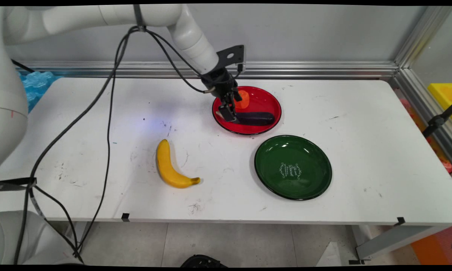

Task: Pick up the eggplant from the red plate, then place the picked object on the green plate

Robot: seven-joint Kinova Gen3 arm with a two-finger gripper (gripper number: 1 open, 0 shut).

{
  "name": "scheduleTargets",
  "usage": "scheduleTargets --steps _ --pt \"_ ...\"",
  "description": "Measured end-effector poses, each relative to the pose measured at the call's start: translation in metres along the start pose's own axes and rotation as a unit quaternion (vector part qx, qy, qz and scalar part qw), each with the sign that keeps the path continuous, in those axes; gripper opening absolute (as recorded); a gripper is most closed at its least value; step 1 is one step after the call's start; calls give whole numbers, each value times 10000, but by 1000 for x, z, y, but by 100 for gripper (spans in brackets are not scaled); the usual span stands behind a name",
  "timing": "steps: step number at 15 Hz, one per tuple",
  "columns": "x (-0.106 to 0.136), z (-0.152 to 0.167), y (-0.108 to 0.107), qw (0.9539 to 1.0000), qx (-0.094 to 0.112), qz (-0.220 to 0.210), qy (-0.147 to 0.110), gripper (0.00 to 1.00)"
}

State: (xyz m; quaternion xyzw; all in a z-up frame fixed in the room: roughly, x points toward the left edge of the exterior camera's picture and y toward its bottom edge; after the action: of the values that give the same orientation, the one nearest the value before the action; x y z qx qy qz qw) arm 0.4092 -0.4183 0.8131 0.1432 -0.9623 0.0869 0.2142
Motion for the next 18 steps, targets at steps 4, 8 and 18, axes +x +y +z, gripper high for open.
scheduleTargets --steps 4,8,18 --pt "0 28 -12 9999 77 -85 114 100" --pt "0 48 -17 9996 77 -187 195 100" --pt "3 69 -18 9993 -39 -262 275 0"
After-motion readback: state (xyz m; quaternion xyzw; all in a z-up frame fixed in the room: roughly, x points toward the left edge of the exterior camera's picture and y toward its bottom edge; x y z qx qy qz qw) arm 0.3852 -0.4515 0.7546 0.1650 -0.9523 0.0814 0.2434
